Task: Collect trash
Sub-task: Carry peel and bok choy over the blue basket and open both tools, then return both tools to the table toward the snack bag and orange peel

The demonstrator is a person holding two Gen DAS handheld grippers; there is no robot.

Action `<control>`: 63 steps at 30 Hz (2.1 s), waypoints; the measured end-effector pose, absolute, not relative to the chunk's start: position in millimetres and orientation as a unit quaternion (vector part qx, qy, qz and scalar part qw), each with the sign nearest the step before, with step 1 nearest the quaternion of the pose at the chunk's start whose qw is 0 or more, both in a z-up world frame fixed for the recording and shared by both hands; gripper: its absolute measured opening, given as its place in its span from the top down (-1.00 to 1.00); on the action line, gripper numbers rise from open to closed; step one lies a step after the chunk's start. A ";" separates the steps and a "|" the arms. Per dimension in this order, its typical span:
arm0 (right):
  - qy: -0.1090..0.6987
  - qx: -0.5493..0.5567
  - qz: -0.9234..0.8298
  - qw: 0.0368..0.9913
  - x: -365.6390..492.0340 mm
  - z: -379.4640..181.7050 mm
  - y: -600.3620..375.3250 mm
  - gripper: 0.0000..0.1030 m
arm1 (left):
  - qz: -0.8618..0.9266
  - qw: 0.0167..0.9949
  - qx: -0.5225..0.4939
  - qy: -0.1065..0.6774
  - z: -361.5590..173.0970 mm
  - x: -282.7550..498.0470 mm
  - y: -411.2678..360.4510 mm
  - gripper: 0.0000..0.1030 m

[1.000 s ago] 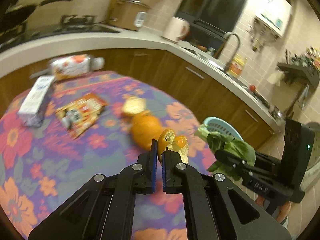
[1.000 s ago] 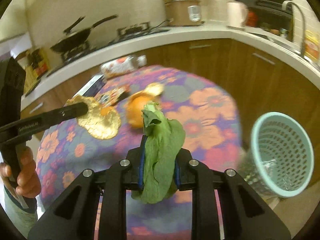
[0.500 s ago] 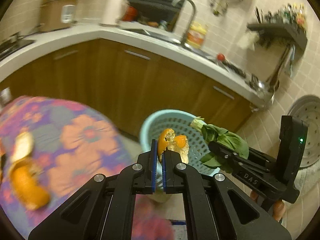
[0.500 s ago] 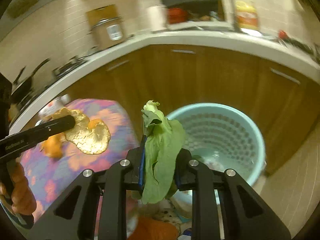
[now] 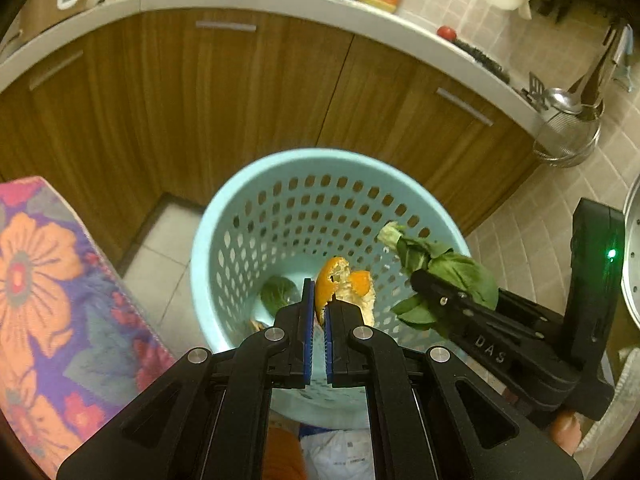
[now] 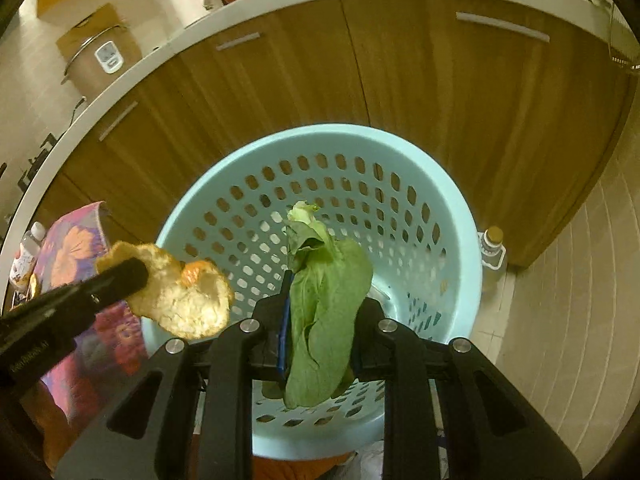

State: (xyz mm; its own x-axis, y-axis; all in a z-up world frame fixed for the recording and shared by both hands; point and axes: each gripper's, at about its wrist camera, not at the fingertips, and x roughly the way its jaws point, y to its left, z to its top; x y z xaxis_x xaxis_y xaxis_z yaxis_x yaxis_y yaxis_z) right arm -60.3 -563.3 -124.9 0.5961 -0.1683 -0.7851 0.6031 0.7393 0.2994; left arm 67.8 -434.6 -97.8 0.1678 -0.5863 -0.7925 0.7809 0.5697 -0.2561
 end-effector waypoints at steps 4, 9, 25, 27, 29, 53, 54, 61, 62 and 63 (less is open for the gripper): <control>0.395 0.280 -0.225 0.846 -54.4 -129.3 -564.8 0.61 | -0.459 0.753 0.110 0.459 -98.6 64.8 -437.7 0.95; 0.401 0.296 -0.218 0.839 -53.7 -133.1 -566.4 0.49 | -0.458 0.754 0.125 0.454 -98.2 58.4 -441.3 0.54; 0.355 0.299 -0.202 0.863 -77.1 -87.7 -542.6 -0.05 | -0.466 0.781 0.068 0.409 -37.2 44.8 -373.4 0.11; 0.347 0.288 -0.194 0.871 -75.7 -75.2 -528.4 -0.05 | -0.463 0.790 0.060 0.397 -25.4 41.9 -355.9 0.07; 0.335 0.281 -0.183 0.880 -73.7 -60.9 -514.0 -0.05 | -0.459 0.799 0.048 0.385 -12.0 41.3 -334.4 0.04; 0.351 0.134 0.044 0.926 24.8 -3.4 -249.1 -0.15 | -0.257 0.905 -0.043 0.336 16.6 112.9 -14.4 -0.34; 0.353 0.129 0.045 0.926 28.1 -3.4 -242.1 -0.17 | -0.263 0.900 -0.043 0.345 11.4 118.0 -10.4 -0.42; 0.366 0.105 0.045 0.924 56.7 -14.6 -210.9 -0.49 | -0.256 0.891 -0.001 0.376 -22.7 141.2 -9.9 -0.42; 0.366 0.103 0.043 0.924 58.7 -16.8 -208.6 -0.52 | -0.257 0.889 0.007 0.379 -27.1 144.8 -10.0 -0.42; 0.365 0.102 0.043 0.924 62.3 -20.7 -205.4 -0.58 | -0.254 0.887 0.020 0.386 -32.3 149.9 -12.7 -0.42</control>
